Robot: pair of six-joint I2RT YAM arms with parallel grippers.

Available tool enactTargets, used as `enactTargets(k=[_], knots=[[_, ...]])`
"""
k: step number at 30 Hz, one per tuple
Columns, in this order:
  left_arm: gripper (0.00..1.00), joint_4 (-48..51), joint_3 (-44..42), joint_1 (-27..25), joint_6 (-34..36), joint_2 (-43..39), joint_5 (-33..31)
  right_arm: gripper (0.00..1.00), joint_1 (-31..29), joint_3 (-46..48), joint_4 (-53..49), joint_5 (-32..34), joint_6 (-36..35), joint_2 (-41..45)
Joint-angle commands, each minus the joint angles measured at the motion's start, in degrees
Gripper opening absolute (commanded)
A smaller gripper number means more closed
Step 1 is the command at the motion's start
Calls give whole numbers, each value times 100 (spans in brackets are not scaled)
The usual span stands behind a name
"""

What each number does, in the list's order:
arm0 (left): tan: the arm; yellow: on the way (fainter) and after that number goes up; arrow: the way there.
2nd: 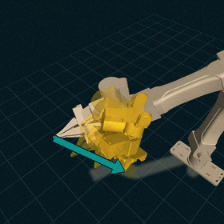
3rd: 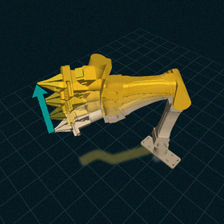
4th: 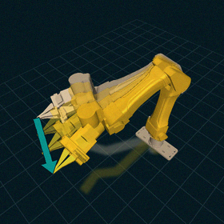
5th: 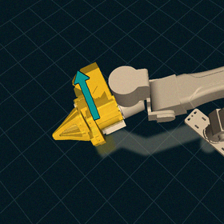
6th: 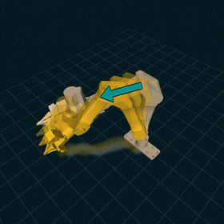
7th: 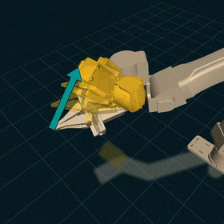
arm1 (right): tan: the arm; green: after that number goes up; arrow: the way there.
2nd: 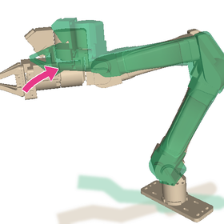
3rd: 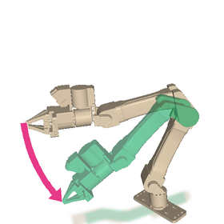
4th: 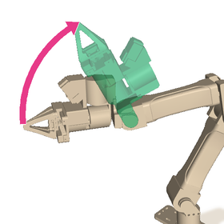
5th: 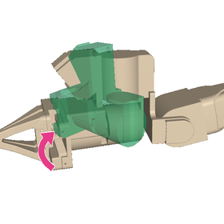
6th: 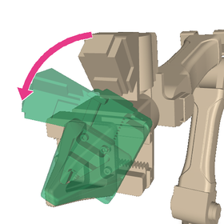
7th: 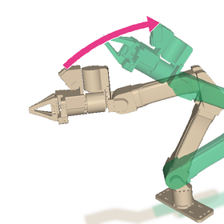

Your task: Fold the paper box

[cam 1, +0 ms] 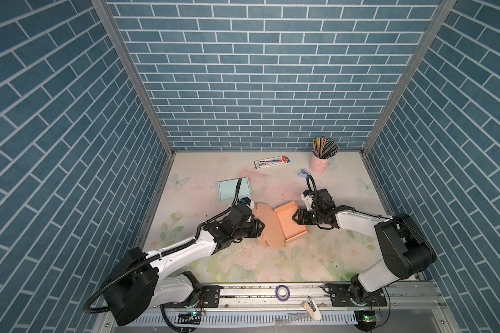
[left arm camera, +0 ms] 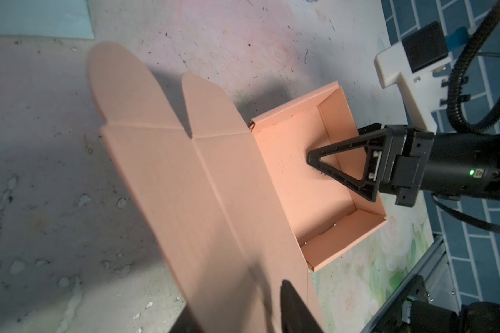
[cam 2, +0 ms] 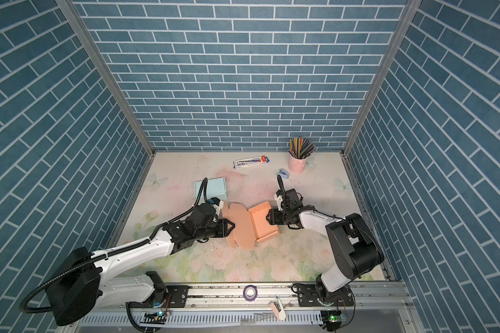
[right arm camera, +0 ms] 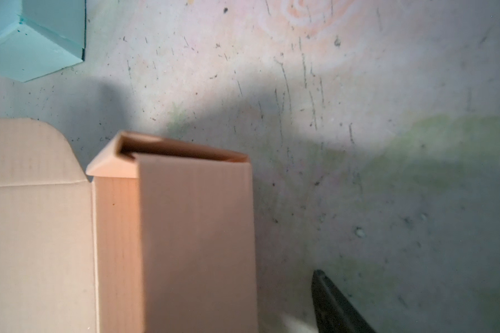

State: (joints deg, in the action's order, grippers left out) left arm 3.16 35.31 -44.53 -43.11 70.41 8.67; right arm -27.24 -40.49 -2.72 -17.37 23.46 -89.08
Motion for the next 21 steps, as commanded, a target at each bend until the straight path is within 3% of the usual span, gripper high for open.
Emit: enactTargets(k=[1, 10, 15, 21], knots=[[29, -51, 49, 15, -81, -2, -132, 63, 7, 230, 99, 83, 201, 399], [11, 171, 269, 40, -14, -14, -239, 69, -35, 788, 527, -165, 124, 1589], [9, 382, 445, 88, 165, -69, -157, 71, -51, 1225, 722, -133, -19, 2481], [6, 1119, 1011, 408, 1164, -226, 449, 72, -50, 1694, 1082, -180, -170, 3437]])
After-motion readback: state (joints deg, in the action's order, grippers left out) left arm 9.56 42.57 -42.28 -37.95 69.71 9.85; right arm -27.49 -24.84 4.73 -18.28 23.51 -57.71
